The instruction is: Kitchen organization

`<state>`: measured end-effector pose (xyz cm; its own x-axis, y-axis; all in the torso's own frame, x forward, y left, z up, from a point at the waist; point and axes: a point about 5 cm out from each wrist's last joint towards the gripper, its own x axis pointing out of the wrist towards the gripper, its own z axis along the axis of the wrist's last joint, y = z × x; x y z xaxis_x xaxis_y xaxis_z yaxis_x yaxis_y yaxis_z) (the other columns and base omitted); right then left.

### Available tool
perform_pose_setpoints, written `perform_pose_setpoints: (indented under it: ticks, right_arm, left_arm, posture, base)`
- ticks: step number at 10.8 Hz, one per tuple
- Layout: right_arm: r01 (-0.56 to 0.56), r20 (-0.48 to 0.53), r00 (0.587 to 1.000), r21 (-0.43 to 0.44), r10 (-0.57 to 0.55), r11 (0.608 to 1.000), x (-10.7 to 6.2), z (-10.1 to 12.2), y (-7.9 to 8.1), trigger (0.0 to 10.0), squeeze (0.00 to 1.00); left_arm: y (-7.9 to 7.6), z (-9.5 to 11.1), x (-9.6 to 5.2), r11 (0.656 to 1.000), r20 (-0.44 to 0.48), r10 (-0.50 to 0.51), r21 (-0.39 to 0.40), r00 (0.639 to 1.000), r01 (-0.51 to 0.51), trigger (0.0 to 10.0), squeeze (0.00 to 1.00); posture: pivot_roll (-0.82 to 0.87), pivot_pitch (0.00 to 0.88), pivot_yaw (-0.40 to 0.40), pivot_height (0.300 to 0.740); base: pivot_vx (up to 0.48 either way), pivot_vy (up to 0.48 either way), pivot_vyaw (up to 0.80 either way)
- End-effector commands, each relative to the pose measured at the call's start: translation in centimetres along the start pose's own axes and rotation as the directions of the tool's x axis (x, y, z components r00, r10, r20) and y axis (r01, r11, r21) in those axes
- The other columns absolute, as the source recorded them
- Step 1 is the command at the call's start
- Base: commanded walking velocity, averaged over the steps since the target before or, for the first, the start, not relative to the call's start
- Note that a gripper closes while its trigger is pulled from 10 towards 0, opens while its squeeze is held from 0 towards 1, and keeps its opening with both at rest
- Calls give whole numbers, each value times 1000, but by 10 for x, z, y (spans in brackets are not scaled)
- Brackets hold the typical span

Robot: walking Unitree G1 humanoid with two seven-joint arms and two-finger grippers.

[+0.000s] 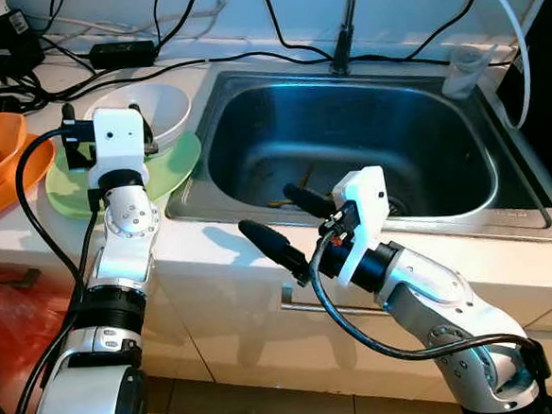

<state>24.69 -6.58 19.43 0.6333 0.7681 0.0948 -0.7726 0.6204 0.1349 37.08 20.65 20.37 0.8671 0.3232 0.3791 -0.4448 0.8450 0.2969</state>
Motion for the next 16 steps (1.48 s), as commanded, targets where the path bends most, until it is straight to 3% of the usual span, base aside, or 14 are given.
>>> perform_pose_setpoints:
  ticks: [1, 5, 11, 16]
  right_arm:
    - [-10, 5, 1000, -15, 10, 1000, 1, 1, 1, 10000, 0]
    - [20, 4, 1000, -19, -20, 1000, 0, -1, -1, 10000, 0]
    - [131, 47, 990, -24, -130, 991, -3, 6, -14, 10000, 0]
    - [150, 59, 987, -26, -149, 988, -4, 10, -11, 10000, 0]
  left_arm:
    - [2, 2, 0, 1000, 6, 7, 0, 1000, -7, 10000, 0]
    - [-1, 2, 0, 1000, -11, -11, -5, 1000, 11, 10000, 0]
    - [-7, 5, 4, 998, -19, -50, -36, 999, 49, 10000, 0]
    - [-8, 7, 14, 992, -47, -78, -104, 996, 73, 10000, 0]
  posture:
    - [91, 66, 1, 740]
    - [87, 69, 11, 740]
    - [62, 69, 21, 740]
    - [49, 94, 23, 740]
  base:
    - [0, 0, 0]
    - [0, 0, 670]
    - [0, 0, 0]
    - [0, 0, 0]
